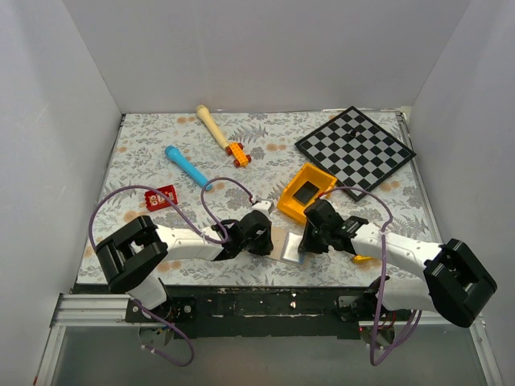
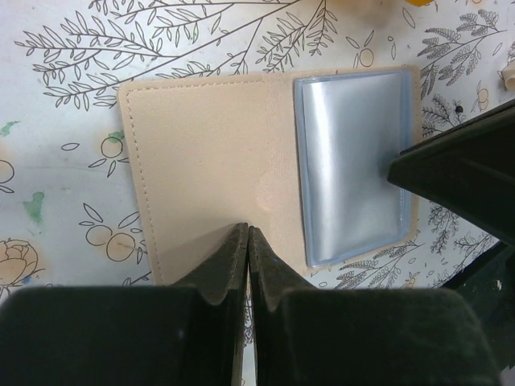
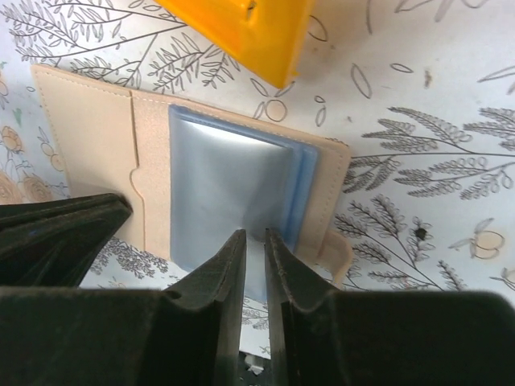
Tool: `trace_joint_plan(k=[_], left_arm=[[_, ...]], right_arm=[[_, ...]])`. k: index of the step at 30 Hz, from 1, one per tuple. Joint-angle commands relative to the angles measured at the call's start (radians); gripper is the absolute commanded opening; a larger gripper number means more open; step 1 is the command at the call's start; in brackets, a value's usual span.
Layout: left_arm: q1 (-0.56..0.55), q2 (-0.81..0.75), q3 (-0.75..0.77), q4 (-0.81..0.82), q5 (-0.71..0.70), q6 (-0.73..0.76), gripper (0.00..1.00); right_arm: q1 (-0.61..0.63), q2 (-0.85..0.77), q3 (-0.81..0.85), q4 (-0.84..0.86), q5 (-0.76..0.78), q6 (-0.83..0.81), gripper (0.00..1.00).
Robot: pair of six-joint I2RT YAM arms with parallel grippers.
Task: Put the credit cards into the card holder
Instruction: Open the card holder at the center of the board.
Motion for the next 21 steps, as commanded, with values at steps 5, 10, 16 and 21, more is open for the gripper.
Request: trace_joint_plan(k=[5,10,16,21], left_arm=[[0.004,0.020,-0.019,0.005,0.002,0.000,0.00],[0.004,0.022,-0.019,0.009,0.008,-0.005,0.00],[0.004,0.030,-0.019,0.014,0.019,-0.005,0.00],[0.004,0.037,-0.019,0.020,0.028,-0.005,0.00]], right_arm=[[-0.004,-0.016,-0.002,-0.091,0.055,-0.030,0.26],[-0.003,0.044,0.015,-0.057,0.033,-0.041,0.22],[-0.003,0.093,0.041,-0.039,0.016,-0.055,0.20],[-0.001,0.118,0.061,-0.018,-0.013,-0.073,0.20]])
